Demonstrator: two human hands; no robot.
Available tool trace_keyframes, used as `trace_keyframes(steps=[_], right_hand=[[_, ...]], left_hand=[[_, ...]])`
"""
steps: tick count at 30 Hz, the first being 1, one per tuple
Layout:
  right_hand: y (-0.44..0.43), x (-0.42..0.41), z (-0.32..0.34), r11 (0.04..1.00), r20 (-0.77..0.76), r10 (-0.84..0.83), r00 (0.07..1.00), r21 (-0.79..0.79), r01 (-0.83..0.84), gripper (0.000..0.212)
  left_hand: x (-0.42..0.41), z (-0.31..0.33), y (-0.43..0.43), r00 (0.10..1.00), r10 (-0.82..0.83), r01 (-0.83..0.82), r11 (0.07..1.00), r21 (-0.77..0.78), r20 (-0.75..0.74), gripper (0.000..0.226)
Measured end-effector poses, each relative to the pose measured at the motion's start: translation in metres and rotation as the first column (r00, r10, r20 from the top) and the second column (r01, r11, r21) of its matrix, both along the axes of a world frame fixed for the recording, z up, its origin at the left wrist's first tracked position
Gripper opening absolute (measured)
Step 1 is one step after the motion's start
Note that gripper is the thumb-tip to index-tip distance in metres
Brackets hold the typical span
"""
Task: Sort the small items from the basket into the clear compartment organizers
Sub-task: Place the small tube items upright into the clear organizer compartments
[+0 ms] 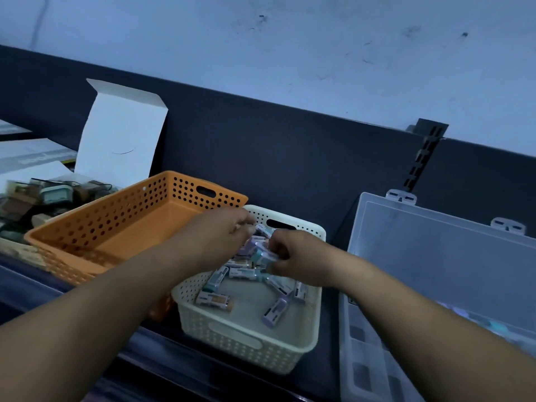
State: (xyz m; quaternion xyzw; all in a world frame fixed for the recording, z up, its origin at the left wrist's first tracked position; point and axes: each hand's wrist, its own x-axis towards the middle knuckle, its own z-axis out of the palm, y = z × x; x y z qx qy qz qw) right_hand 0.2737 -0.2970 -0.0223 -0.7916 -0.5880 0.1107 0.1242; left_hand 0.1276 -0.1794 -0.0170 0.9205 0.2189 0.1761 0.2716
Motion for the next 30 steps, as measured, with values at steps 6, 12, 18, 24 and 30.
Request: trace_keyframes(steps=[6,12,18,24,30], right_hand=[[-0.054,0.020,0.017,0.979,-0.191,-0.099,0.977,0.155,0.129,0.020],[-0.138,0.046,0.037,0.941,-0.437,-0.087,0.896,0.261,0.218,0.038],[-0.241,0.090,0.052,0.802,-0.512,-0.277,0.813,0.343,0.489,0.018],[-0.322,0.124,0.040,0.701,-0.522,-0.426,0.739,0.327,0.634,0.016],[-0.364,0.155,0.013,0.690,-0.429,-0.521,0.738,0.298,0.660,0.016]], left_hand=[[0.026,0.024,-0.043,0.988,-0.100,0.131,0.943,-0.307,0.114,0.008],[0.072,0.038,-0.092,0.965,-0.128,0.200,0.923,-0.329,0.229,0.007],[0.121,0.047,-0.152,0.935,-0.253,0.332,0.872,-0.360,0.248,0.013],[0.172,0.043,-0.229,0.920,-0.360,0.391,0.861,-0.326,0.151,0.018],[0.218,0.024,-0.283,0.895,-0.437,0.447,0.872,-0.197,0.094,0.021]])
